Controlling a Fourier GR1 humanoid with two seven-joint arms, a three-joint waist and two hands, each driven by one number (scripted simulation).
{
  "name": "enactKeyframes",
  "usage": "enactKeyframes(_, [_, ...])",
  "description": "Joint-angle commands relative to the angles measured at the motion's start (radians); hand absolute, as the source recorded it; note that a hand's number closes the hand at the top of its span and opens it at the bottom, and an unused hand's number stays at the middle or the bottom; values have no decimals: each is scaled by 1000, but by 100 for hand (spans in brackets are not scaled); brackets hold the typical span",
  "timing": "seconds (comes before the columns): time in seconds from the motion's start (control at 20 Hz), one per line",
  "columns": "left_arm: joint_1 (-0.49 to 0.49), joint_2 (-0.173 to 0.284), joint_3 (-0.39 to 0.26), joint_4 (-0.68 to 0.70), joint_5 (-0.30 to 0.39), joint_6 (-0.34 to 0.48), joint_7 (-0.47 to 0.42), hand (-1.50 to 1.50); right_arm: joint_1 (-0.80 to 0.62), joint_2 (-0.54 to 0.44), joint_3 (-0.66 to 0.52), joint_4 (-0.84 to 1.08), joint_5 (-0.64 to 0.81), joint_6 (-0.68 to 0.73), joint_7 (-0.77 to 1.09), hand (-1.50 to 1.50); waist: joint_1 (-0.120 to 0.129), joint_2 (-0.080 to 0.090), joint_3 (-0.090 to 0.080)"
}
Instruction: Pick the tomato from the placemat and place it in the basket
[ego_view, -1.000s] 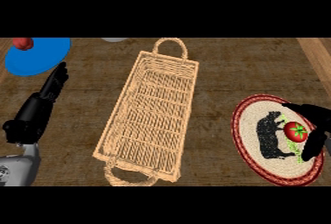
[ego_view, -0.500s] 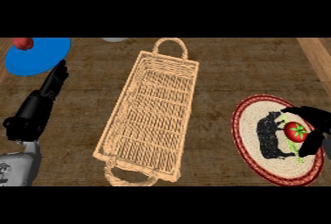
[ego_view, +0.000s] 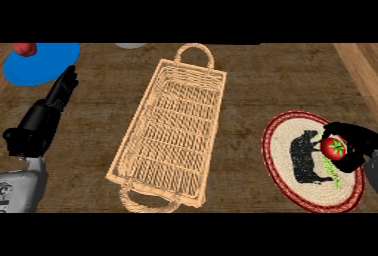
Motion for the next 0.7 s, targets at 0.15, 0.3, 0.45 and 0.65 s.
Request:
enactKeyframes(0.15, [44,-22,-8,-40,-11,0,9,0,66,79,23,-81,50,-123,50,150,-5,9,19])
enactKeyframes(0.3, [35,-10,17,-15,5,-10,-19,0,116,151,38,-160,98,-248,164,150,-9,9,19])
enactKeyframes(0.45, [67,-3,30,-8,16,-25,-43,0,171,154,53,-350,125,-261,254,150,-15,6,17])
enactKeyframes(0.65, [69,-1,20,-61,-7,-20,-13,0,234,140,28,-519,138,-290,319,150,-17,6,18])
